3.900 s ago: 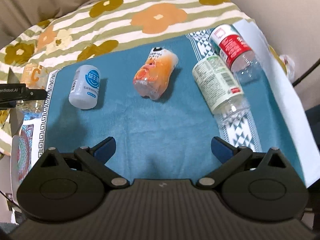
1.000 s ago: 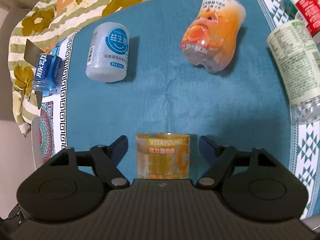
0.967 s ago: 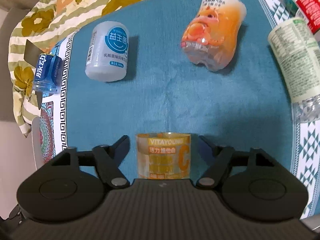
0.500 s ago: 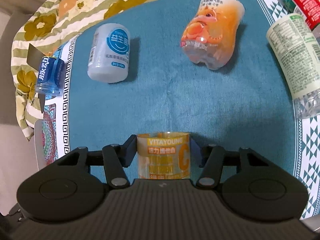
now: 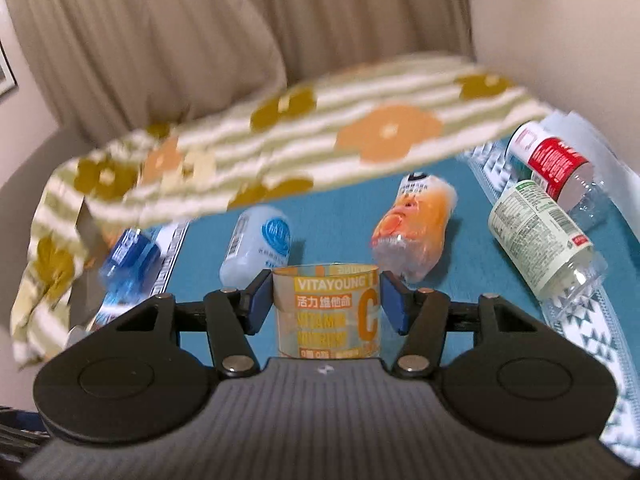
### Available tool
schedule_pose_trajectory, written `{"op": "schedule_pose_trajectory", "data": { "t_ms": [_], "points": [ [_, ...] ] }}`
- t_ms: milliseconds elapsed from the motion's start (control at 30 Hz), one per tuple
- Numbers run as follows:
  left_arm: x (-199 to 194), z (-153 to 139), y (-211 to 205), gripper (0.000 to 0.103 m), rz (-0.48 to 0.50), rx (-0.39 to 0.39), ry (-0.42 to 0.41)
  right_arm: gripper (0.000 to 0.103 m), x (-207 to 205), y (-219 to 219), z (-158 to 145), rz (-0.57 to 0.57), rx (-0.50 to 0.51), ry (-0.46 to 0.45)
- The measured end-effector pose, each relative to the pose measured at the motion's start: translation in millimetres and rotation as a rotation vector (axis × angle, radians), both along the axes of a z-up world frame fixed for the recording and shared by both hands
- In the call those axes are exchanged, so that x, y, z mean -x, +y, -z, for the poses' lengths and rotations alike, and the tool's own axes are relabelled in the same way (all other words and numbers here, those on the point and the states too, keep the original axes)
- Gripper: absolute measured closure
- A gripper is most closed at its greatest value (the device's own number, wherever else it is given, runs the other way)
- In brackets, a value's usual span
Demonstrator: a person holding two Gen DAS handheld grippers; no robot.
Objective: Flip cup upright
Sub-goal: 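Lift the cup with the right tool and rotate it opening-up, then lower the upright cup onto the cloth and open the right tool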
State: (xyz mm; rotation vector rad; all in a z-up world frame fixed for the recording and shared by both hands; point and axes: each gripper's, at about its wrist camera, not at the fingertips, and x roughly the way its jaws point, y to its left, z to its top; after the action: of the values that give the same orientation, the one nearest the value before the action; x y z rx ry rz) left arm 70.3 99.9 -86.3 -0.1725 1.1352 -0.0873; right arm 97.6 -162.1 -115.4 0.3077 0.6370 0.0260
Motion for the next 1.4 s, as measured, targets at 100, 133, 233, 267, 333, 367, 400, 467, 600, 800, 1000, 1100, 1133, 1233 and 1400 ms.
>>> {"op": "schedule_pose_trajectory", "data": {
  "t_ms": [100,133,233,267,333,367,400,467,600,800,1000,1100,1133,1233,1400],
  "points": [
    [3,5,-1,0.0,0.021,-0.025,-0.009,0.03,7,9,18,0.038,0.025,-0.098],
    [4,7,-1,0.0,0.03,-0.037,-0.012,0.03,7,12,22,0.048,0.036,-0.128],
    [8,11,-1,0.0,0.05,-0.062,-0.016,0.03,4,19,31,0.068,0.08,-0.185],
    [10,13,-1,0.0,0.054,-0.068,-0.016,0.03,5,21,33,0.074,0.09,-0.193],
    [12,15,-1,0.0,0.059,-0.073,-0.013,0.03,3,25,37,0.075,0.099,-0.193],
    [12,17,-1,0.0,0.061,-0.074,-0.011,0.03,3,25,39,0.076,0.101,-0.19],
    [13,18,-2,0.0,0.065,-0.075,-0.009,0.03,6,26,40,0.074,0.103,-0.196],
    [15,18,-4,0.0,0.074,-0.079,-0.01,0.03,9,28,39,0.058,0.121,-0.194],
    [18,17,-9,0.0,0.083,-0.075,-0.014,0.03,20,30,35,0.029,0.14,-0.168],
    [23,12,-15,0.0,0.081,-0.064,-0.028,0.03,30,32,31,-0.017,0.162,-0.117],
    [29,8,-17,0.0,0.066,-0.051,-0.034,0.03,31,38,30,-0.06,0.198,-0.091],
    [33,5,-17,0.0,0.057,-0.048,-0.039,0.029,30,37,28,-0.067,0.199,-0.078],
    [34,5,-17,0.0,0.055,-0.05,-0.041,0.029,30,37,28,-0.069,0.198,-0.075],
    [39,0,-17,0.0,0.042,-0.06,-0.051,0.028,30,35,27,-0.075,0.193,-0.068],
    [47,-10,-15,0.0,0.014,-0.06,-0.077,0.007,29,35,23,-0.097,0.199,-0.051]
  ]
}}
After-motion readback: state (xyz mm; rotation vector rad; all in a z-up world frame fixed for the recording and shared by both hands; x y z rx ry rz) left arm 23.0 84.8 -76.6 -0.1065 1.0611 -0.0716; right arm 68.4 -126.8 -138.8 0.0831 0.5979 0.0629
